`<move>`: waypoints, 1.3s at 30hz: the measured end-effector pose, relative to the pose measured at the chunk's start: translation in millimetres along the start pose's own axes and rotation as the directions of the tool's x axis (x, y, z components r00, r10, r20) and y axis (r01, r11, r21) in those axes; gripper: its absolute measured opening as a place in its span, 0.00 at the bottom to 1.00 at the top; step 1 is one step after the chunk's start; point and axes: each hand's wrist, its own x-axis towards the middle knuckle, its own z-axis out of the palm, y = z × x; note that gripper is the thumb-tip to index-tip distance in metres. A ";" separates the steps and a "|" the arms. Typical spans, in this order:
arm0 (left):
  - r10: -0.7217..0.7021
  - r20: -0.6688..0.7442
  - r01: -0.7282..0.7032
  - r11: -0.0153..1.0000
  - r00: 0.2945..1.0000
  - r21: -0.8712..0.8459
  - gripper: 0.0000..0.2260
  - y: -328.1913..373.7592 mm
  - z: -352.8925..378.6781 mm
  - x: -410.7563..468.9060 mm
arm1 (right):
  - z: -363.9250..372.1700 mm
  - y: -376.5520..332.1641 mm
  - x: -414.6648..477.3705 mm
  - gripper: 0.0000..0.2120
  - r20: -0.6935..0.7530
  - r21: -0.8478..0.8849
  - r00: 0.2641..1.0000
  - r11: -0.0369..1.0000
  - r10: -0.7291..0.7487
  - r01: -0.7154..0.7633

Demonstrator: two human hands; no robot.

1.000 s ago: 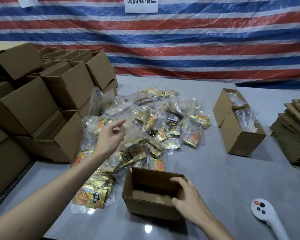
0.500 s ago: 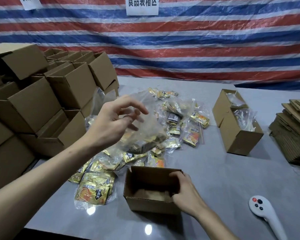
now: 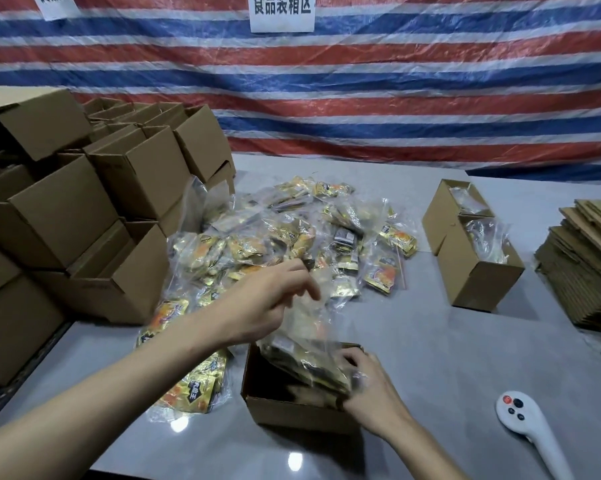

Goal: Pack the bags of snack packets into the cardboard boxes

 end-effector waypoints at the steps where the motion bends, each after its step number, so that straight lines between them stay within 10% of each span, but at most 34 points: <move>1: -0.005 -0.001 0.005 0.999 1.000 0.036 0.21 -4.1 2.3 -0.6 | -1.2 -1.4 0.7 0.28 0.009 -0.018 1.000 0.999 0.028 -0.028; 6: -0.002 0.102 -0.022 0.972 0.995 0.236 0.21 -9.8 16.8 -4.6 | -2.8 -4.8 2.4 0.31 0.019 -0.019 0.997 0.997 0.078 -0.077; 16: -0.098 0.257 0.074 0.992 0.961 0.103 0.19 -14.0 57.9 -13.5 | -2.4 -3.2 3.5 0.31 0.012 -0.026 0.998 0.997 0.069 -0.068; 21: -0.181 0.263 0.008 0.837 0.948 0.548 0.13 -20.8 88.0 -22.8 | -0.2 -5.0 3.7 0.34 0.018 -0.028 0.996 0.996 0.082 -0.082; 24: -0.319 0.194 0.176 0.830 0.928 0.529 0.07 -20.8 101.7 -29.7 | -0.2 -4.0 3.5 0.32 0.011 -0.014 0.997 0.997 0.075 -0.075; 35: -0.600 0.690 0.576 0.753 0.404 0.318 0.23 -39.1 121.6 -10.1 | -0.7 -0.4 2.5 0.25 0.032 -0.002 0.998 0.998 0.059 -0.059; 39: -0.594 0.706 0.575 0.753 0.385 0.320 0.21 -41.1 120.1 -2.6 | -1.4 0.5 0.8 0.26 0.055 0.020 0.997 0.998 0.056 -0.057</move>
